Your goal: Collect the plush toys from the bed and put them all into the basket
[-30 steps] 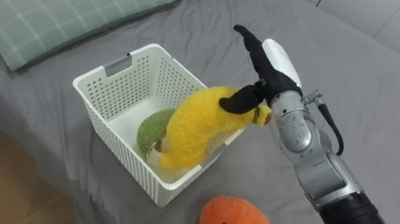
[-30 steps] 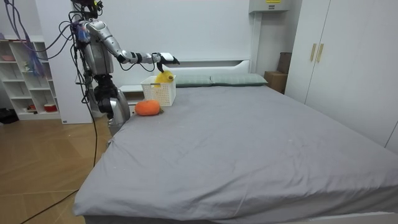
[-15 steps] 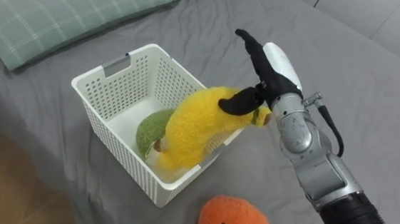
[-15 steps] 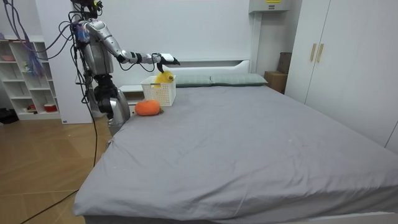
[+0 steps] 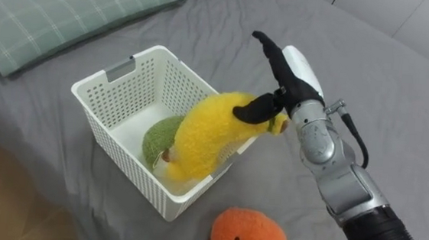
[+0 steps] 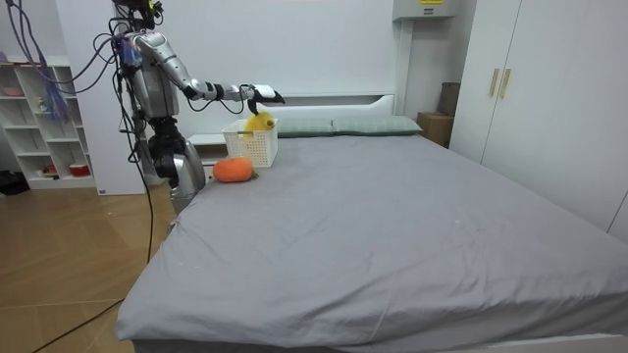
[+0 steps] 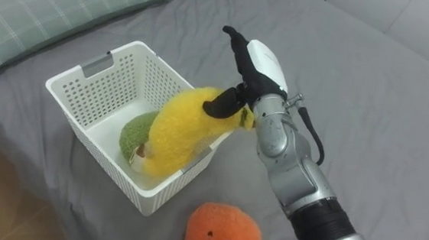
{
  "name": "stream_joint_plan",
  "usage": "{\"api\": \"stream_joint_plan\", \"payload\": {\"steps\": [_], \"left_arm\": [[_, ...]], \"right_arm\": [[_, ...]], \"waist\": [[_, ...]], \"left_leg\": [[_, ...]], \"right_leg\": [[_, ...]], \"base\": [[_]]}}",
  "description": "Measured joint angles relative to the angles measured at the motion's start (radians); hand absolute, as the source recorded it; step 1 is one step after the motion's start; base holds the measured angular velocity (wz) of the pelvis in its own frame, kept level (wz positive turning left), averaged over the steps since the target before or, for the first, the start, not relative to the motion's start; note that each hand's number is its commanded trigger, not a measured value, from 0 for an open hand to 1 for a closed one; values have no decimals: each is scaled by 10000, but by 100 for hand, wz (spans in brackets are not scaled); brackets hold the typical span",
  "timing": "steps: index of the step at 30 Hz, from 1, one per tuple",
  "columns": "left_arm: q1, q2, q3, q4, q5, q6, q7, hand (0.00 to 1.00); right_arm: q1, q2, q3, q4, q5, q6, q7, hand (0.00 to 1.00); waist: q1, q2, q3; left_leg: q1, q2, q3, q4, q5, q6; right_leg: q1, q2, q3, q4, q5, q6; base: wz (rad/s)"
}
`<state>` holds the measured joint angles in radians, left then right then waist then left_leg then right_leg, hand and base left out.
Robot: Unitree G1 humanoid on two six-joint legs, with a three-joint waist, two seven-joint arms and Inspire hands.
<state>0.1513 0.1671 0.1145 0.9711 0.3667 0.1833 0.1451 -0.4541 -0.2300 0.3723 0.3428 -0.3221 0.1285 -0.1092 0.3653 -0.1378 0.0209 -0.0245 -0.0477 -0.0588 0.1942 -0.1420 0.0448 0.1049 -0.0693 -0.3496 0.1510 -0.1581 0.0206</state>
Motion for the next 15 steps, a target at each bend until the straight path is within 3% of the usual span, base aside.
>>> {"api": "stream_joint_plan", "payload": {"steps": [4, 7, 11, 15], "left_arm": [[8, -3, 18, -1, -16, -10, 21, 0], [142, -26, 229, -111, -16, -13, 16, 0], [204, -42, 517, -125, -5, -12, 18, 0], [294, -206, 1031, -112, 0, -23, 32, 0]], "right_arm": [[0, -62, -164, 7, 961, -61, -119, 0], [37, -64, -631, 35, 2451, -60, -307, 0], [145, -78, -1365, 30, 2764, -171, -889, 0], [876, -131, -2024, -3, 3287, -458, -1398, 0]], "waist": [[-40, -22, -13], [-153, 34, 25], [-399, 131, 44], [-634, 326, -149]], "left_leg": [[48, 9, 50, 11, 1, 1], [151, 28, 167, 23, -19, 20], [137, 27, 205, 73, -56, 41], [194, 14, 301, 47, -68, 70]], "right_leg": [[-2, 8, 89, -3, 0, 0], [65, 6, 159, -2, 0, 0], [53, -3, 223, -1, 0, 0], [74, -19, 299, -3, 32, 51]], "base": [[-4], [-9], [-1], [-8]]}}
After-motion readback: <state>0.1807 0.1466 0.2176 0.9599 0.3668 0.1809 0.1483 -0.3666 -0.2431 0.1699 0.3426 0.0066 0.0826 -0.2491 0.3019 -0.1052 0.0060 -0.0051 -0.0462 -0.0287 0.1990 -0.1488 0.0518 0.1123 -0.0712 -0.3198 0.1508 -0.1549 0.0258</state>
